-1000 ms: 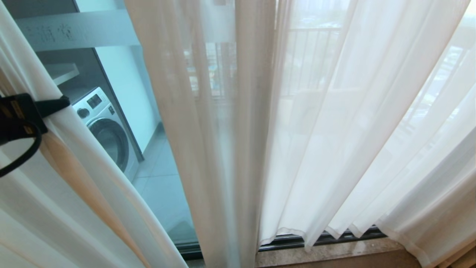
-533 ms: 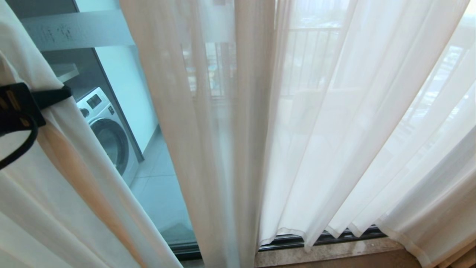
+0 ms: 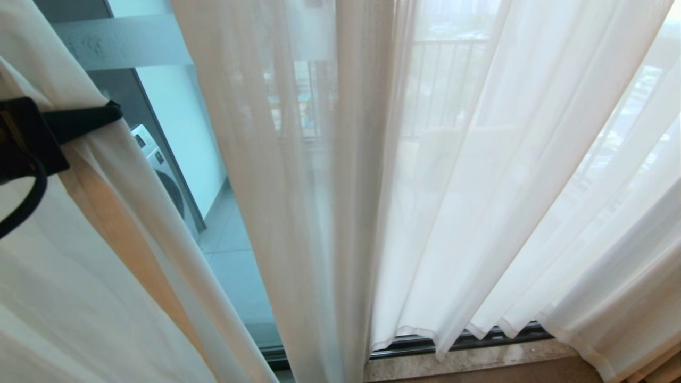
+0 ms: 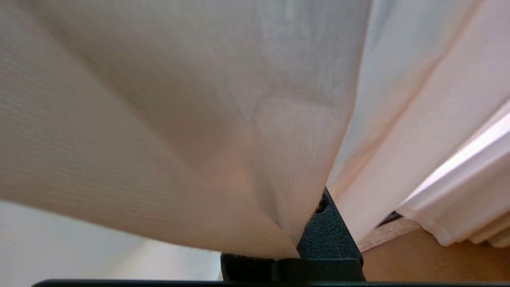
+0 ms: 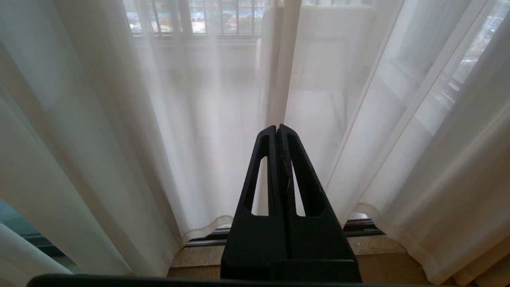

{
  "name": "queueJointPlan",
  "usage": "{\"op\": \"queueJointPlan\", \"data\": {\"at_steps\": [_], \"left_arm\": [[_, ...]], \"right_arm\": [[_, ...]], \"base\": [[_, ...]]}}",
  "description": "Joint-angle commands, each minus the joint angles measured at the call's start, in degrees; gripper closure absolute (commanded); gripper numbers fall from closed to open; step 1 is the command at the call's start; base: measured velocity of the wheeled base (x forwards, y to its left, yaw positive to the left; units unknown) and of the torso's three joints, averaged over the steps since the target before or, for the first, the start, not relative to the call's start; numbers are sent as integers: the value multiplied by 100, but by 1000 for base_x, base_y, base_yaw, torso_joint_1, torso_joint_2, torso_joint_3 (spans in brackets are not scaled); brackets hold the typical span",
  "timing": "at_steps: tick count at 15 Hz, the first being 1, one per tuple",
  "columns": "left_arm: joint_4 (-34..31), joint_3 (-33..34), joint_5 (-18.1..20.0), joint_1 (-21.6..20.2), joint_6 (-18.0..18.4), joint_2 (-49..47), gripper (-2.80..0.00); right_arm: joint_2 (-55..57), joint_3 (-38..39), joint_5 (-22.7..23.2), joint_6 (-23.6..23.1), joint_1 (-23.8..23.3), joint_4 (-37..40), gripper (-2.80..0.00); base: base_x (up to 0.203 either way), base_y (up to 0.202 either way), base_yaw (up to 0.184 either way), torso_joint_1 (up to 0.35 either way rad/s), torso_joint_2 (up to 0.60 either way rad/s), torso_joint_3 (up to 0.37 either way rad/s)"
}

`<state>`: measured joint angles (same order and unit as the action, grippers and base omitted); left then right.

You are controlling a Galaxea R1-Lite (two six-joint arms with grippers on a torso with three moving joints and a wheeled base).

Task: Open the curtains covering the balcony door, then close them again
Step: Close the inner curtains on both sides

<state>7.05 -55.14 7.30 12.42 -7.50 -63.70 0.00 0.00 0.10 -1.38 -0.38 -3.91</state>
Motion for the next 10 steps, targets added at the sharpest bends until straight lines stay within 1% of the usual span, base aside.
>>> {"op": "queueJointPlan", "data": {"at_steps": [1, 5, 10], "left_arm": [[7, -44, 3, 320, -6, -4, 0], [7, -202, -43, 977, -6, -66, 0], [-1, -429, -570, 2184, -6, -101, 0]], "right_arm": [[0, 0, -2, -3, 3, -5, 0], [8, 0, -2, -3, 3, -5, 0], [0, 0, -1, -3, 3, -5, 0]], "base": [[0, 0, 0, 0, 0, 0], [0, 0, 0, 0, 0, 0], [0, 0, 0, 0, 0, 0]]}}
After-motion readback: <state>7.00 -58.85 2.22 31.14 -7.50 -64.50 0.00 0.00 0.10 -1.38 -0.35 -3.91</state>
